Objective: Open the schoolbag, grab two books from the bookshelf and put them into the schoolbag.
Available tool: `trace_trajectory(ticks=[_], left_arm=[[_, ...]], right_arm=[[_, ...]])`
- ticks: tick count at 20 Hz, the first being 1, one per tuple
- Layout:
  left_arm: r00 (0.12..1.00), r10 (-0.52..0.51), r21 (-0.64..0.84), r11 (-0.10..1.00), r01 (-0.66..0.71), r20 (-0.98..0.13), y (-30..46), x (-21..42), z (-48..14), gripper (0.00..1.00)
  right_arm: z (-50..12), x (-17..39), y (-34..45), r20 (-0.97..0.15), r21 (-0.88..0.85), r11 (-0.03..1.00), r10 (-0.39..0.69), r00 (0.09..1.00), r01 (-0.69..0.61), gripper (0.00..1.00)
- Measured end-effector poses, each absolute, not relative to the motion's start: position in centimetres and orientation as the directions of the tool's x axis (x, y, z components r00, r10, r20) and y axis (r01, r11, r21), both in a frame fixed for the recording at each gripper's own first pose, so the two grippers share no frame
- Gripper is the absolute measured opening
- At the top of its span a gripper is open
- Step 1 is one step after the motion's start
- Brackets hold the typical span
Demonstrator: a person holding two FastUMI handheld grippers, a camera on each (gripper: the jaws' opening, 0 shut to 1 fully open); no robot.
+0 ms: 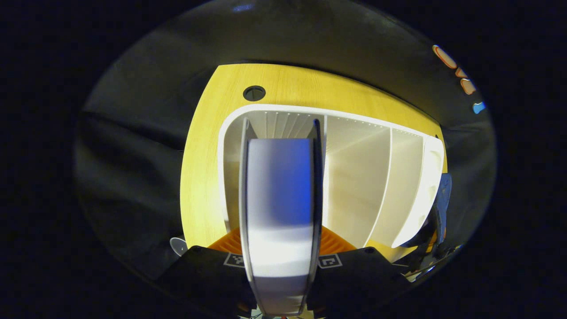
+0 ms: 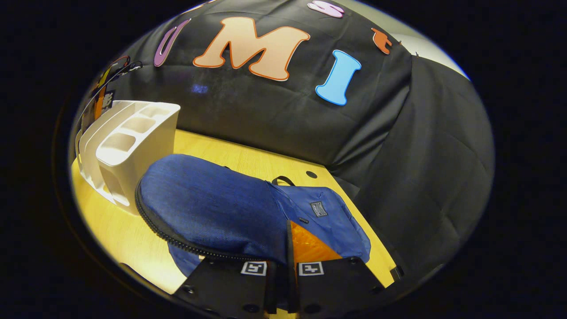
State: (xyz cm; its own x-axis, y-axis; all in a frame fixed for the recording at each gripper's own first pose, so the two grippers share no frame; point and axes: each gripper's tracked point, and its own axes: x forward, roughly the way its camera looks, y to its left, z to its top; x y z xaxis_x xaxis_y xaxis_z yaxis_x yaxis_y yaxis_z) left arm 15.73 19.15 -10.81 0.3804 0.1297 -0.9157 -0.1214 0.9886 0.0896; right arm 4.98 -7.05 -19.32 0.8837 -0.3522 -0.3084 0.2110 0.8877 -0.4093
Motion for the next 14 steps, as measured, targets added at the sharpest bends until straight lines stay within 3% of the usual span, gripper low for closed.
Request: trace_trajectory(ticks=[7, 14], left_arm=[[0.374, 0.174, 0.096, 0.971, -0.218, -0.911, 19.1, 14.7, -10.4, 0.39], [0.348, 0.193, 0.089, 0.952, -0.293, -0.917, 16.9, 8.3, -6.0, 0.39]], right_arm=[[-19.2, 4.8, -7.1, -0.307, -0.406, 0.892, -0.338, 0.89, 0.199, 0.11], [-19.3, 4.7, -7.2, -0.322, -0.392, 0.911, -0.268, 0.908, 0.13, 0.12]])
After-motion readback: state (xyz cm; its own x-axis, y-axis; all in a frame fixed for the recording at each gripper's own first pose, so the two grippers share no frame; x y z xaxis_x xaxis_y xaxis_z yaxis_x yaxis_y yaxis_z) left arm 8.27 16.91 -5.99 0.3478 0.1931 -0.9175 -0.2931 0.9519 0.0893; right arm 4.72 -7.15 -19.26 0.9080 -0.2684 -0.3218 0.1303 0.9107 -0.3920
